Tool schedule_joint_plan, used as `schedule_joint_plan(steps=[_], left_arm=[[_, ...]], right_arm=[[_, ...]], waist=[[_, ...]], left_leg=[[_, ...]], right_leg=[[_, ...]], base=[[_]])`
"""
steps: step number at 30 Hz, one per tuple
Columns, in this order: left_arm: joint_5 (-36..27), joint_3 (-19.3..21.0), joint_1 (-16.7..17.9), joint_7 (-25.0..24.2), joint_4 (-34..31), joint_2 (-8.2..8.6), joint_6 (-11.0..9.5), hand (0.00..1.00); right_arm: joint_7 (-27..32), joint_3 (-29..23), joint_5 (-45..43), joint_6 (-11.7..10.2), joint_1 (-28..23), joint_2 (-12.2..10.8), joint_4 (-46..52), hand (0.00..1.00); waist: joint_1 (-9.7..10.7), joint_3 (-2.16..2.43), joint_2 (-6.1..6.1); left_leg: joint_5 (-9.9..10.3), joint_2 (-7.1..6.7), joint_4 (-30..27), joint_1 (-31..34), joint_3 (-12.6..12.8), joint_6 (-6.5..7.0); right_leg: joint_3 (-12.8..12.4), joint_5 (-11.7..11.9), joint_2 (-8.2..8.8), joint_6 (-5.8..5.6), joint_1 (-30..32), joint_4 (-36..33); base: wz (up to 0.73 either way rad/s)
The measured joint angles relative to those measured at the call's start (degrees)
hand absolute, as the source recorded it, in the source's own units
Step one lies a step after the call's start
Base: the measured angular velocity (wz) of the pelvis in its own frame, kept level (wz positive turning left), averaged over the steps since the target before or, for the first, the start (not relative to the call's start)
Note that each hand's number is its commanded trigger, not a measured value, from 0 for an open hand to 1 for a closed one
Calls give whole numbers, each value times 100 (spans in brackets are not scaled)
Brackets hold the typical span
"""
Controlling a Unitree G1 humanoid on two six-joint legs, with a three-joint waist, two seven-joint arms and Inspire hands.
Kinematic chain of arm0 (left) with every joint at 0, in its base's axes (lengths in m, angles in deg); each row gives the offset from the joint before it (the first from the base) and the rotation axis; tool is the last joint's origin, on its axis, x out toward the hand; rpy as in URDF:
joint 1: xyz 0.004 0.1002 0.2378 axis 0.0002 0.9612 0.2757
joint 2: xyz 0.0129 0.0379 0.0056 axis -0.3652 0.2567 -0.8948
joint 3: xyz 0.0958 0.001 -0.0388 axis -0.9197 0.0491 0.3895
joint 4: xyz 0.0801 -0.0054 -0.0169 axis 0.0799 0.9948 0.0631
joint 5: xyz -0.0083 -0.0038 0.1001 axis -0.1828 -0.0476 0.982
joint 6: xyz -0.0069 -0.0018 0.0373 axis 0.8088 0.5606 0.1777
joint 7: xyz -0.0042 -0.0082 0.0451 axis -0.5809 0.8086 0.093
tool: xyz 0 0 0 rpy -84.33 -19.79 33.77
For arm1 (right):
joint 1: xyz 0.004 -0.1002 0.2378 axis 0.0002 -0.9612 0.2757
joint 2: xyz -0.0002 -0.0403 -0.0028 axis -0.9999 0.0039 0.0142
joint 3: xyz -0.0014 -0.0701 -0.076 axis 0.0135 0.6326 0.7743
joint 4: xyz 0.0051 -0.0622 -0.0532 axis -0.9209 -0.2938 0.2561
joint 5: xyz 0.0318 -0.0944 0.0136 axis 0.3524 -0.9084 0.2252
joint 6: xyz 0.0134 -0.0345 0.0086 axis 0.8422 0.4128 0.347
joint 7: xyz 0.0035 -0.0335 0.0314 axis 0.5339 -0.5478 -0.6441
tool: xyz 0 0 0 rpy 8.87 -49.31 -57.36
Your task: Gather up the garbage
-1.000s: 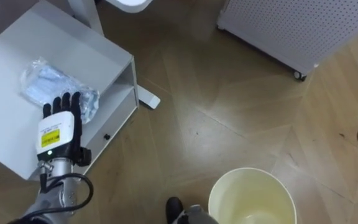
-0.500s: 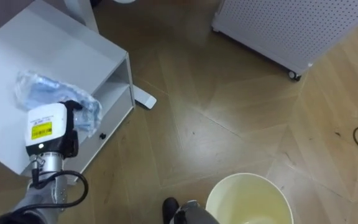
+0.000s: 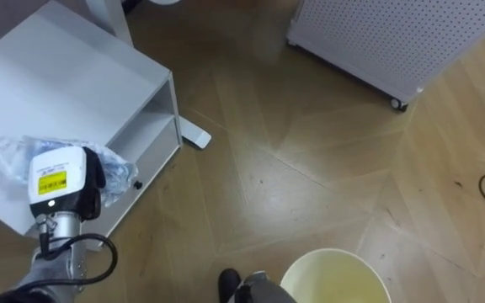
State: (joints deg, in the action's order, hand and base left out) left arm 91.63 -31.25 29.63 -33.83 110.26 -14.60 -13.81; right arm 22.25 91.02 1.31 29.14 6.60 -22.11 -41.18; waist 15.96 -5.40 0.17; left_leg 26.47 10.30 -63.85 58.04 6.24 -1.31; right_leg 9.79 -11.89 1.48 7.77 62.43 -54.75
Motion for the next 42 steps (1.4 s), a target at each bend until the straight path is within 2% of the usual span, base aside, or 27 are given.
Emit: schedule_joint_plan(steps=[6,9,10,13,15,18,21,22,23,25,27,29,31,32,36,38,42], left_arm=[[-31,-2,40,-62,-2,-12,-40,100],[-40,8,47,-58,-12,-14,-129,100],[-44,8,59,-57,-14,-10,-195,100],[-226,106,82,-45,-115,2,-344,100],[-538,138,103,-44,-236,70,-398,100],[-950,227,206,-46,-596,330,-552,100],[-1594,216,548,-103,-1149,607,-820,100],[-1933,212,683,-197,-1346,745,-947,100],[-2229,205,825,-318,-1522,893,-1056,100],[-2569,110,1035,-539,-1819,1103,-1118,100],[-2817,-68,1254,-799,-2023,1253,-1198,100],[-3196,-239,1518,-1191,-2314,1472,-1198,100],[-3459,-445,1746,-1549,-2499,1544,-1201,100],[-3562,-593,1893,-1788,-2623,1554,-1207,100],[-3737,-917,2187,-2533,-2797,1588,-1214,100],[-3945,-1094,2281,-2997,-2798,1627,-1213,100],[-4609,-1430,2414,-3631,-2899,1647,-1211,100]], right_arm=[[-39,4,-27,0,-73,55,-37,100],[-25,-9,-31,-22,-77,87,-42,100],[-10,-11,-60,-51,-79,89,-66,100],[68,-3,-149,-77,-90,107,-29,100],[156,-7,-156,-114,-92,125,63,100],[338,-11,-171,-282,-104,122,72,100],[498,-1,-189,-478,-21,80,73,100],[578,10,-224,-546,30,70,88,100],[679,14,-314,-566,111,50,88,100],[806,18,-489,-647,217,39,89,100],[881,18,-668,-727,354,40,87,100],[914,18,-848,-747,527,-3,83,100],[913,35,-880,-759,614,-130,68,100],[913,43,-902,-773,651,-226,63,100],[816,46,-1064,-916,695,-435,70,100],[619,76,-1069,-936,801,-567,88,100],[425,318,-1097,-949,911,-677,101,100]], waist=[[-104,6,11],[-169,10,17],[-181,10,18],[-253,22,39],[-321,31,56],[-479,43,74],[-588,74,103],[-670,81,101],[-771,82,98],[-877,92,92],[-968,128,86],[-1072,152,48],[-1145,198,-13],[-1147,242,-43],[-1156,307,-103],[-1145,314,-110],[-1162,316,-118]], left_leg=[[-2,-6,23,-144,-12,-4],[-9,-47,44,-203,-15,-12],[-20,-102,70,-240,-38,-30],[-25,-107,135,-302,-31,-32],[-103,-107,263,-389,-20,-17],[-235,-125,572,-630,-18,-28],[-404,-126,950,-904,52,-42],[-452,-128,1097,-1031,104,-14],[-484,-130,1190,-1141,138,-55],[-514,-168,1294,-1253,139,-66],[-552,-189,1406,-1293,146,-68],[-632,-164,1592,-1382,222,-65],[-658,-171,1722,-1479,256,-89],[-679,-177,1796,-1521,256,-92],[-719,-181,1958,-1614,251,-84],[-723,-198,2017,-1701,255,-65],[-715,-207,2062,-1777,343,-12]], right_leg=[[10,-27,6,7,-134,8],[10,-37,33,-15,-189,6],[6,-37,52,-15,-222,10],[2,-41,54,-40,-296,72],[9,0,49,-48,-395,192],[33,84,39,-54,-662,499],[43,218,23,-88,-959,874],[31,266,20,-97,-1062,999],[24,294,16,-87,-1158,1085],[4,289,28,-90,-1242,1126],[-18,303,23,-111,-1272,1221],[-25,420,2,-49,-1342,1414],[-42,450,-12,-41,-1420,1518],[-40,450,-12,-41,-1457,1567],[-37,497,-44,-58,-1575,1756],[-41,509,-40,-69,-1654,1807],[-97,508,-11,-109,-1668,1808]], base=[[1],[2],[6],[5],[6],[9],[3],[-7],[-9],[4],[4],[-5],[-7],[0],[1],[-2],[-2]])
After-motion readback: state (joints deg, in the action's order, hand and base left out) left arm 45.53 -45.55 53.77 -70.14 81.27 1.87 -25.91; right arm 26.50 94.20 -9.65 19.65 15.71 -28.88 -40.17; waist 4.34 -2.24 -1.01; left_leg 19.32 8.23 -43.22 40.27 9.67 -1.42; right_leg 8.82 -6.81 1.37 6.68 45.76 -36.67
